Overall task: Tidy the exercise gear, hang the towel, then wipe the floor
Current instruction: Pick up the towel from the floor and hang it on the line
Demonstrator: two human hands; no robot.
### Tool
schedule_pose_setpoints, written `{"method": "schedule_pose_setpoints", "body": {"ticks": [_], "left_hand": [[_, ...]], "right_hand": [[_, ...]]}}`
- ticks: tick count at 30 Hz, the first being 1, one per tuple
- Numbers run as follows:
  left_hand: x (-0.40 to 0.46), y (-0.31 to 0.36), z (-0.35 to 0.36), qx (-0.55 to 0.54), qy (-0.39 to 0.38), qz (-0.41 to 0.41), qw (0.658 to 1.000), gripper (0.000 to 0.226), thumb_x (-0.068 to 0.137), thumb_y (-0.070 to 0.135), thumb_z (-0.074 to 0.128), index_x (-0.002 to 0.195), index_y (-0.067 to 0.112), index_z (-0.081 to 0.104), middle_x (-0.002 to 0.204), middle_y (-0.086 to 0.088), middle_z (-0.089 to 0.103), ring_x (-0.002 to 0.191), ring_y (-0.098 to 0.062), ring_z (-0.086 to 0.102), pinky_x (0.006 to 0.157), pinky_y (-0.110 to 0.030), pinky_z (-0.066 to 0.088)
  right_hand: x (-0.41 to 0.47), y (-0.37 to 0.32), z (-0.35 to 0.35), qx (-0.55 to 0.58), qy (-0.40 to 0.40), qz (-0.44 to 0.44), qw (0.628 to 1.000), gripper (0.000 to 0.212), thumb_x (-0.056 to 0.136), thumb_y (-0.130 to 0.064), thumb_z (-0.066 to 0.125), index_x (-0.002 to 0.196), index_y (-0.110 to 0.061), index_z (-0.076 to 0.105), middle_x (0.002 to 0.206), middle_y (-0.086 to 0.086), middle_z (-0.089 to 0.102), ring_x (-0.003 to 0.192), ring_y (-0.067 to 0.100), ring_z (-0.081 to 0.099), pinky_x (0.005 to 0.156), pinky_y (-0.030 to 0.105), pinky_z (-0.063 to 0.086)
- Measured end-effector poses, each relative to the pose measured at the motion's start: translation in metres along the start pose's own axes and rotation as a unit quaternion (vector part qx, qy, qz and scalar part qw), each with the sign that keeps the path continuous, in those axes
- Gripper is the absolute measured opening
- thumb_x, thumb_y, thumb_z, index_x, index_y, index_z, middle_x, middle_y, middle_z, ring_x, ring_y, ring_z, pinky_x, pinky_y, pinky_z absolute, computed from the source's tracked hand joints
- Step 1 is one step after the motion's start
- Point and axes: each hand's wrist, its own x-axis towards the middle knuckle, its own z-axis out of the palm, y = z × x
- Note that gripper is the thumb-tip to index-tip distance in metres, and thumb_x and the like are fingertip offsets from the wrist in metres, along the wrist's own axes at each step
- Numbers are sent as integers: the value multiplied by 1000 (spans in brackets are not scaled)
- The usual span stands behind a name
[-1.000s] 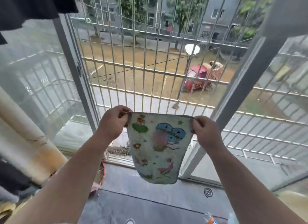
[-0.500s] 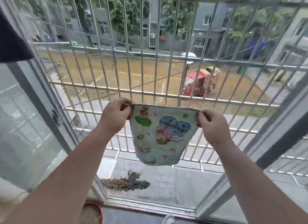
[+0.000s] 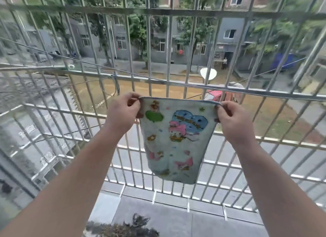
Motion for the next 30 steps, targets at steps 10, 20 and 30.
{"method": "schedule_pose_setpoints", "body": {"ticks": [10, 20, 30], "left_hand": [[114, 28, 25, -65, -16, 90, 994, 11, 97, 7, 57, 99, 13, 66, 96, -13, 71, 83, -22, 73, 71, -30, 61], [221, 64, 36, -100, -20, 154, 983, 11, 97, 9, 58, 92, 17, 65, 96, -13, 72, 85, -24, 73, 76, -36, 61], [276, 30, 74, 132, -37, 341, 930, 47, 87, -15, 50, 131, 1, 46, 109, -10, 57, 102, -18, 56, 94, -16, 45]], "right_hand": [[109, -24, 6, -36, 65, -35, 997, 18, 98, -28, 55, 92, -18, 68, 82, -1, 71, 73, 19, 70, 65, 44, 60], [192, -60, 10, -28, 111, -38, 993, 18, 94, -33, 56, 80, -25, 65, 82, 5, 72, 76, 26, 71, 74, 53, 57], [254, -34, 53, -111, 120, -57, 985, 17, 91, -7, 51, 97, -17, 63, 80, -7, 60, 70, 11, 54, 64, 25, 43]]}}
